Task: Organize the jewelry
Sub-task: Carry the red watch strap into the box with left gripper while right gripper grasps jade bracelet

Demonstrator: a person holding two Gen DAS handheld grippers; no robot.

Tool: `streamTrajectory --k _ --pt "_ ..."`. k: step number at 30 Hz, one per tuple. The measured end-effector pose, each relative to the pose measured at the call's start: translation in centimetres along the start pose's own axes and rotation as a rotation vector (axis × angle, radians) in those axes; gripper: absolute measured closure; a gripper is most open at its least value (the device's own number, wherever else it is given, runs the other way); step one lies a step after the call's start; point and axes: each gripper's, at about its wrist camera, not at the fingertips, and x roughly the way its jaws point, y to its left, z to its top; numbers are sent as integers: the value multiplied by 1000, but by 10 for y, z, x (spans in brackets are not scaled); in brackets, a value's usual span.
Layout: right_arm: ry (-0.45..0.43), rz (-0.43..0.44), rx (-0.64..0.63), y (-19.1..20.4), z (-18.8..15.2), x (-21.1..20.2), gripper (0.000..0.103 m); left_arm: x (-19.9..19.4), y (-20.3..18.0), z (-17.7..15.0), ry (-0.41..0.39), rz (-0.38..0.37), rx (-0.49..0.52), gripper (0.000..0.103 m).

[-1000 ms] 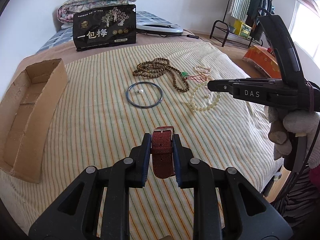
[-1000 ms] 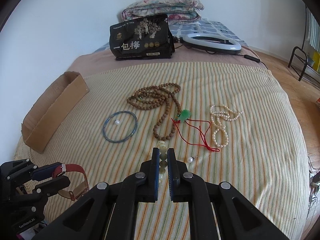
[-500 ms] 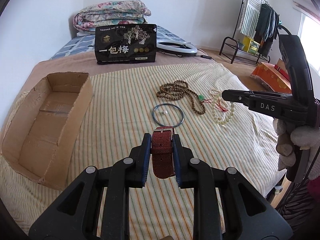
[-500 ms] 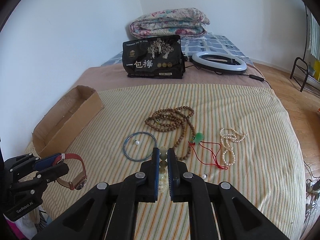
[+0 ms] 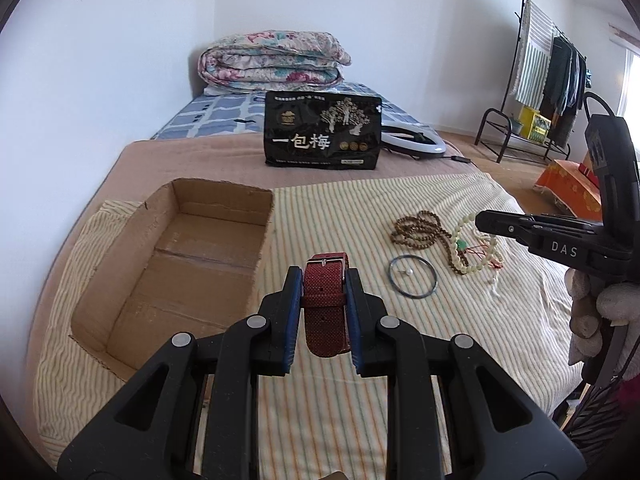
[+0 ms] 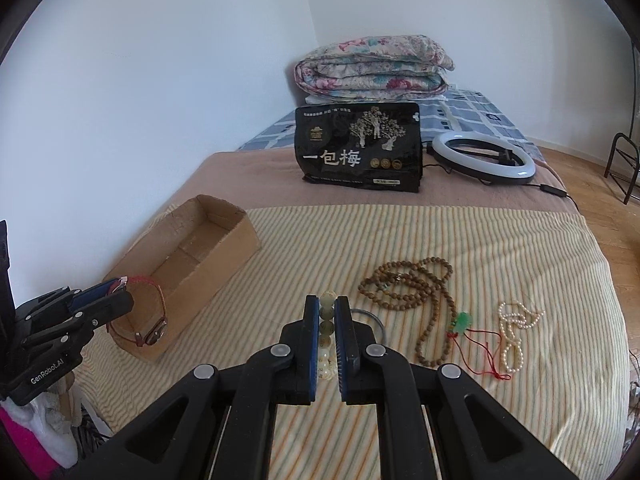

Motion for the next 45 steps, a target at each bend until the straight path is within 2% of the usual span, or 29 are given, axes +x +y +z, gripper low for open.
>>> streamTrajectory --k 10,19,28,33,45 --pt "-19 82 -66 47 28 21 98 -7 51 4 -34 74 -73 83" --pt "-15 140 -128 82 51 47 98 -2 85 -4 -21 123 -136 83" --pt "-14 209 -176 123 71 79 98 4 103 -8 -6 144 -176 83" --pt "18 235 -188 138 72 106 98 6 111 -11 3 157 -197 83" --pt "77 219 -209 146 68 146 98 16 114 -12 41 170 -201 83"
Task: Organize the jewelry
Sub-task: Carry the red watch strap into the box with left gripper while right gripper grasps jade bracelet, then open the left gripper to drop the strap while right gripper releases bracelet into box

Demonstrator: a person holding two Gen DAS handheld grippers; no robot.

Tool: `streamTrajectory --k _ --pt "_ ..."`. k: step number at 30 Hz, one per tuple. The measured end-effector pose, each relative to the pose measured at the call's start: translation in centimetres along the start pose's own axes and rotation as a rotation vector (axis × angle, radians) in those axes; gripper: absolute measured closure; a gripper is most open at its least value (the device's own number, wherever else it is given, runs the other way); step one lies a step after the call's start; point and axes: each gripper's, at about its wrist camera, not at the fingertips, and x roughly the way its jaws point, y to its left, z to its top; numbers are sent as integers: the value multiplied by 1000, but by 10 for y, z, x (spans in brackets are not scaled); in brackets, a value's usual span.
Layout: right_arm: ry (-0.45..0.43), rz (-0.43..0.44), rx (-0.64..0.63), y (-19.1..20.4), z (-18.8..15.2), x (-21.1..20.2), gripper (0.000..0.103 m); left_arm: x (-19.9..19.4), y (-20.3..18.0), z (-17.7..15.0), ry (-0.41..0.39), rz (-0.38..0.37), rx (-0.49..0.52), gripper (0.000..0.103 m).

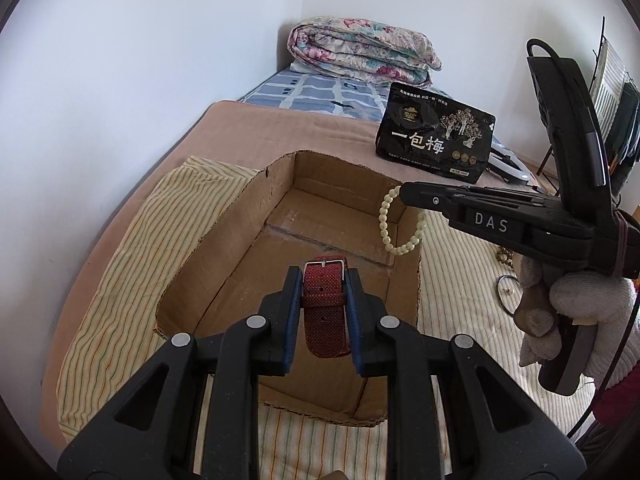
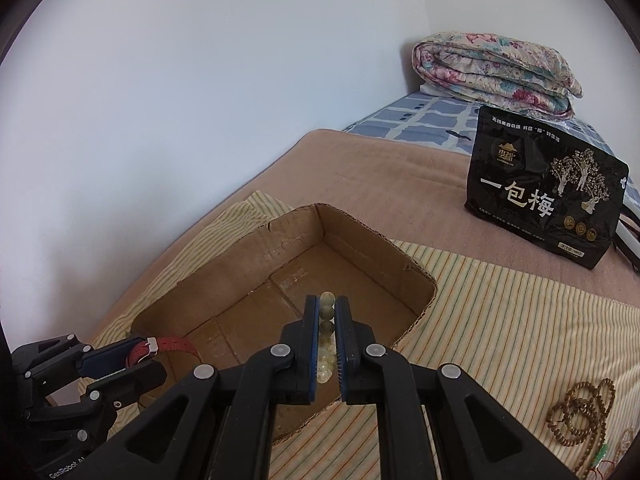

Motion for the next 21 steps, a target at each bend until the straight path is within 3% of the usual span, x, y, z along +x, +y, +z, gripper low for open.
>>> streamTrajectory --k 6,7,9,10,21 --pt "8 -3 1 -1 1 4 95 2 0 0 3 19 4 83" --pt "8 -5 5 -1 1 4 89 2 0 0 1 25 4 81" --pt "7 -7 16 -4 1 3 77 2 1 0 -3 25 -2 67" --pt "4 -9 22 -5 1 3 74 2 1 0 -5 28 -1 67" --pt "-19 -52 24 -12 0 -16 69 -3 -3 1 -15 30 6 67"
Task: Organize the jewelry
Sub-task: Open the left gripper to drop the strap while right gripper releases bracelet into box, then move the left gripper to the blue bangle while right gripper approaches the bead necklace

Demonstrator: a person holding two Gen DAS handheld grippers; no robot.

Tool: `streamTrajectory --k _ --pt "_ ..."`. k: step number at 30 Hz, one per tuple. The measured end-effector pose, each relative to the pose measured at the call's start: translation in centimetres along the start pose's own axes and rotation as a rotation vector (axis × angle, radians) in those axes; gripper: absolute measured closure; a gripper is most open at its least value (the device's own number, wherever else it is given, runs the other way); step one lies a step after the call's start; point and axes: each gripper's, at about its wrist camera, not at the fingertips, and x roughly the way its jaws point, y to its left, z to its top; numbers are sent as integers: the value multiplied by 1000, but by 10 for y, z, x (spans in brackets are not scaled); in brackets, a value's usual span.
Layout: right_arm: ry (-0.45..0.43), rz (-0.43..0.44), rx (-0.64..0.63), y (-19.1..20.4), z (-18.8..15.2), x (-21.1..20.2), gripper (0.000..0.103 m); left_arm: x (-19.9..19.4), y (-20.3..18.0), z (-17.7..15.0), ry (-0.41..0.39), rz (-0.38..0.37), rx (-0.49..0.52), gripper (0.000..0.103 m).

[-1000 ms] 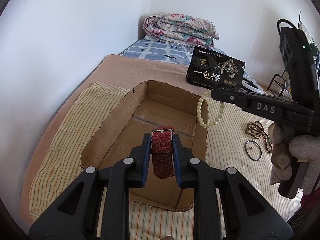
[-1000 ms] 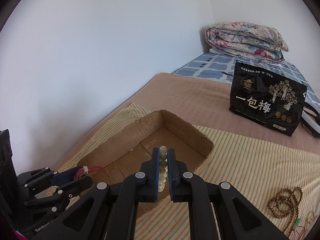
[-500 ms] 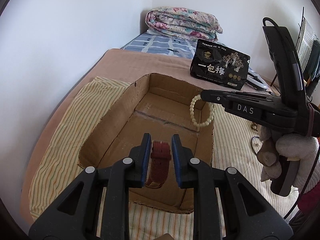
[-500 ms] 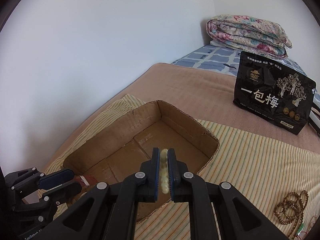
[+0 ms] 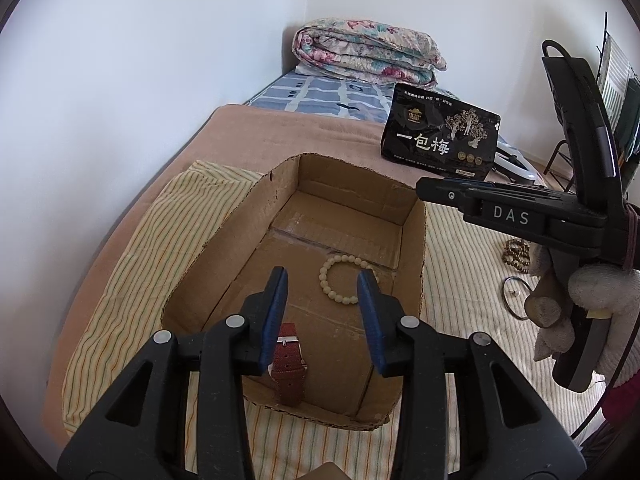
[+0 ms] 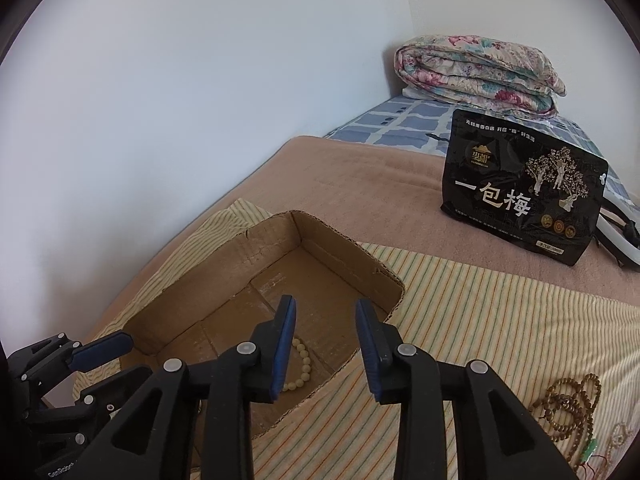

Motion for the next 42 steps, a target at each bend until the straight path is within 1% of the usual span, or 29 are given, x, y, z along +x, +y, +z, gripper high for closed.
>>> streamTrajectory --k 1,3,5,6,10,13,16,18,21,24,30,33,35,38,40,42 --pt "-5 -6 0 0 0 -3 64 -1 -1 0 -2 1 1 67" --pt "-17 -17 -1 -2 0 -9 59 -3 -3 0 -6 2 1 67" --pt "-24 -25 0 -5 0 -16 58 -6 -6 1 -10 1 3 67" --pt "-27 -30 1 -6 -1 -20 55 -7 -8 1 -13 0 5 67" --pt "-43 -76 6 -17 -5 -34 37 -10 -18 3 -21 -2 24 67" --pt "-40 -91 13 -28 -10 -46 30 -13 -26 3 -22 -8 41 67" --pt "-46 -129 16 -42 -15 -63 24 -14 -36 3 -19 -10 62 66" --pt "-51 -160 20 -52 -17 -73 20 -16 -41 3 -22 -12 68 55" --pt "-62 -204 35 -67 -19 -90 13 -19 -50 4 -27 -25 79 54" --pt "-58 -207 52 -82 -22 -104 5 -20 -61 5 -20 -41 91 53" --pt "-69 -221 61 -105 -31 -128 2 -24 -88 2 -3 -82 132 52" --pt "-69 -231 99 -122 -35 -135 2 -26 -103 1 4 -105 161 52" --pt "-60 -221 137 -136 -39 -138 2 -26 -113 0 9 -118 178 51" --pt "-56 -191 177 -153 -44 -140 3 -27 -127 -1 7 -144 192 37" --pt "-51 -213 178 -161 -47 -141 9 -26 -136 -3 7 -159 207 34" --pt "-50 -247 180 -168 -50 -142 10 -22 -146 -6 17 -169 224 23"
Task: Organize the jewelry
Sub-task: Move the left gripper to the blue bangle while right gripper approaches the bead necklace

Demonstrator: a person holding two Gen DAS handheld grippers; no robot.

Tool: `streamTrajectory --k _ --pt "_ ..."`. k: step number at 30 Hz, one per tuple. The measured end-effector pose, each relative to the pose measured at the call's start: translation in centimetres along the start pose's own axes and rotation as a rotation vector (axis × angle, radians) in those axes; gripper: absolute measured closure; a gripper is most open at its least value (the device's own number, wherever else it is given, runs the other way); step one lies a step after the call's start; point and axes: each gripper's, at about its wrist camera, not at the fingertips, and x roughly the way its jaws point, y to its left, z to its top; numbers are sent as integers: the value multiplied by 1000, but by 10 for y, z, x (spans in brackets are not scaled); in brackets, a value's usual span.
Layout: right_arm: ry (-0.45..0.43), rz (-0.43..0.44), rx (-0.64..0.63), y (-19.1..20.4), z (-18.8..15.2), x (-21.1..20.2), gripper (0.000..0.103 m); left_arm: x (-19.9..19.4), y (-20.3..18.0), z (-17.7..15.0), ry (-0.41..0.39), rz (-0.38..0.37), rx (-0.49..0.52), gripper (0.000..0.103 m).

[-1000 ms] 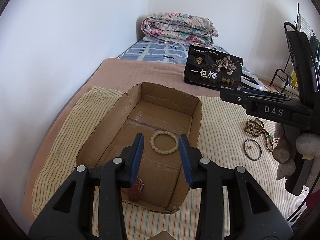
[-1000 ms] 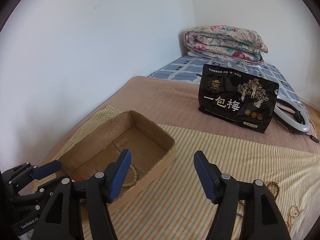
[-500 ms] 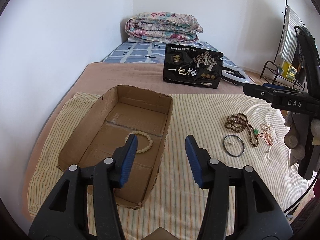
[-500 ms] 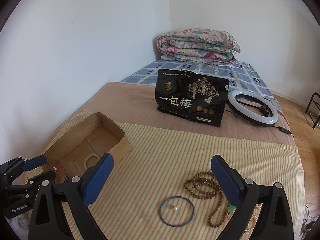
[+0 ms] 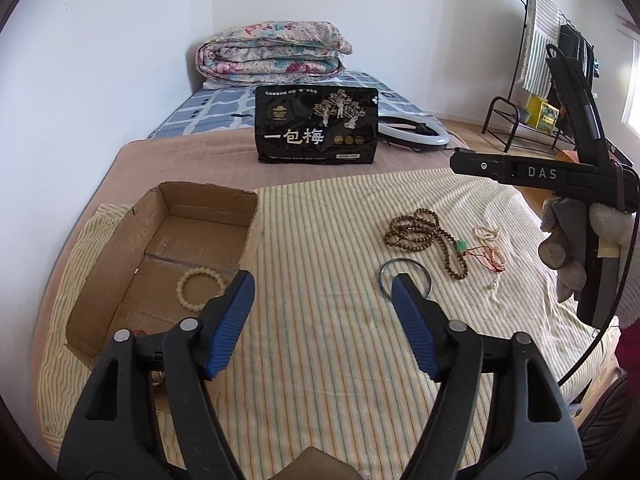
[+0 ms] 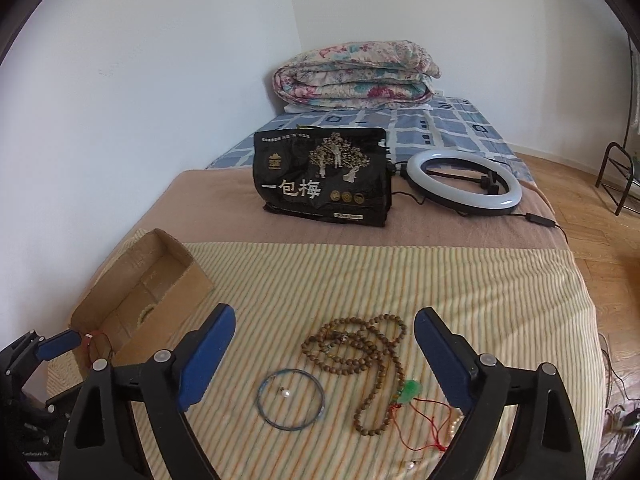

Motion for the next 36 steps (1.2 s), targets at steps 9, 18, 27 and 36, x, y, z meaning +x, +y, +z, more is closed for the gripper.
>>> streamTrajectory --k 9,18,27,36 --pt "40 -42 114 -52 -13 23 0 43 -37 -11 115 -97 11 23" --pt "57 -62 94 -63 -19 50 0 88 -72 -19 186 -146 47 22" --pt "33 -82 15 -60 -21 63 0 135 -88 -23 253 -132 47 22" --pt "83 -32 -7 -54 -22 84 0 163 -92 -23 270 -83 28 22"
